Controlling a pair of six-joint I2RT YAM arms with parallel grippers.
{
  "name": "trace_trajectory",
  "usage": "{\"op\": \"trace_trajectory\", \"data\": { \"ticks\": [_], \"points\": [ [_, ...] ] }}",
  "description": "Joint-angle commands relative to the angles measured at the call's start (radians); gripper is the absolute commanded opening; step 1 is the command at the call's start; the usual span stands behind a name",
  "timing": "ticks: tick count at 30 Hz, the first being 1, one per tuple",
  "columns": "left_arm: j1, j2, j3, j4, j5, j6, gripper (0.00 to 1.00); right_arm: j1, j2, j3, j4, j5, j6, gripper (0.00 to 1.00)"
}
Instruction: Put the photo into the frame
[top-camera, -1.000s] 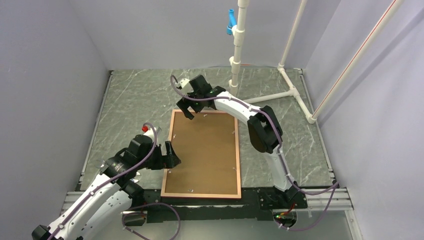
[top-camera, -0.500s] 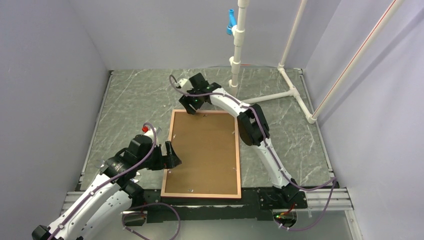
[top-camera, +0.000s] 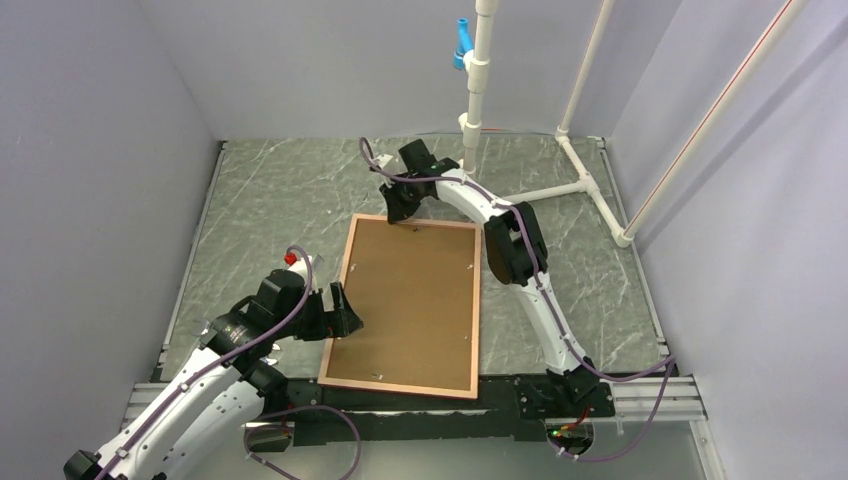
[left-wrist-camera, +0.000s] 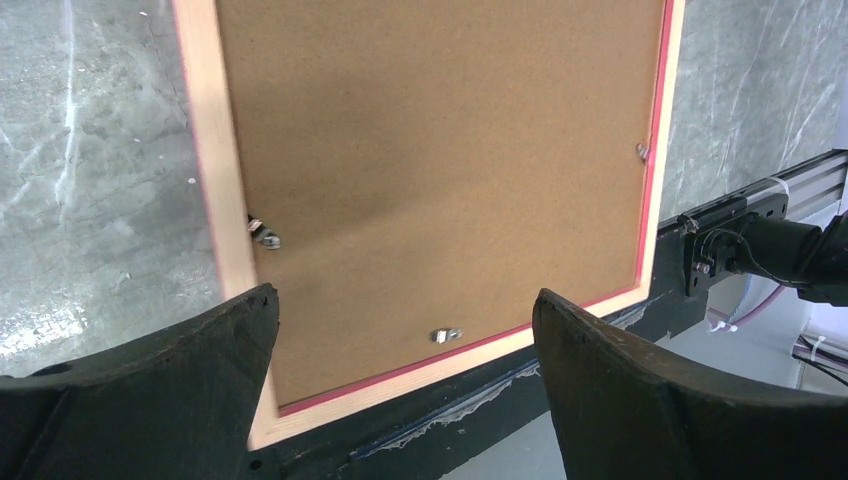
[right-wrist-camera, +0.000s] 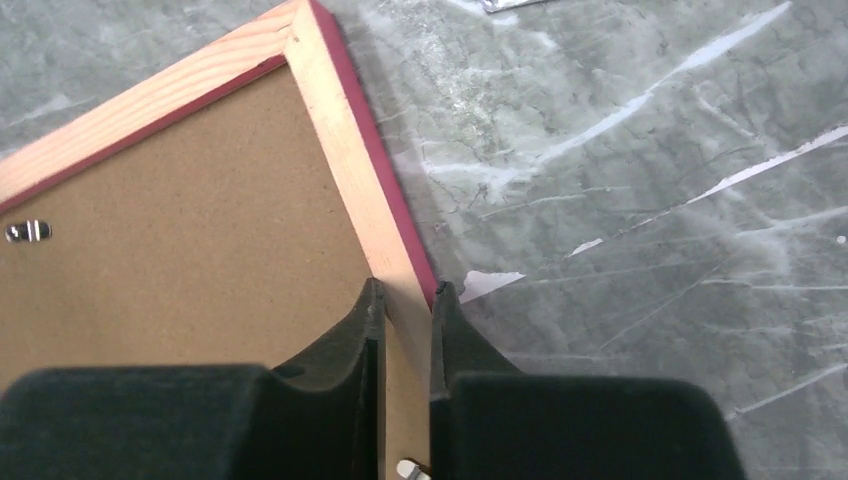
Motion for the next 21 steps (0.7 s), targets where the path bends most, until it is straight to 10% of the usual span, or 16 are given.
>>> {"op": "trace_trajectory", "data": {
  "ticks": [1, 12, 21],
  "points": [
    [-0.003, -0.009, 0.015, 0.001, 0.007, -0.013, 0.99, 0.015, -0.008, -0.049, -0.083, 0.074, 0.006, 0.0],
    [-0.004, -0.011, 0.022, -0.025, -0.002, -0.033, 0.99, 0.018, -0.219, -0.195, -0.085, 0.255, 0.218, 0.0],
    [-0.004, -0.004, 0.023, -0.036, -0.013, -0.054, 0.99, 0.018, -0.525, -0.685, 0.066, 0.317, 0.322, 0.0]
  ]
}}
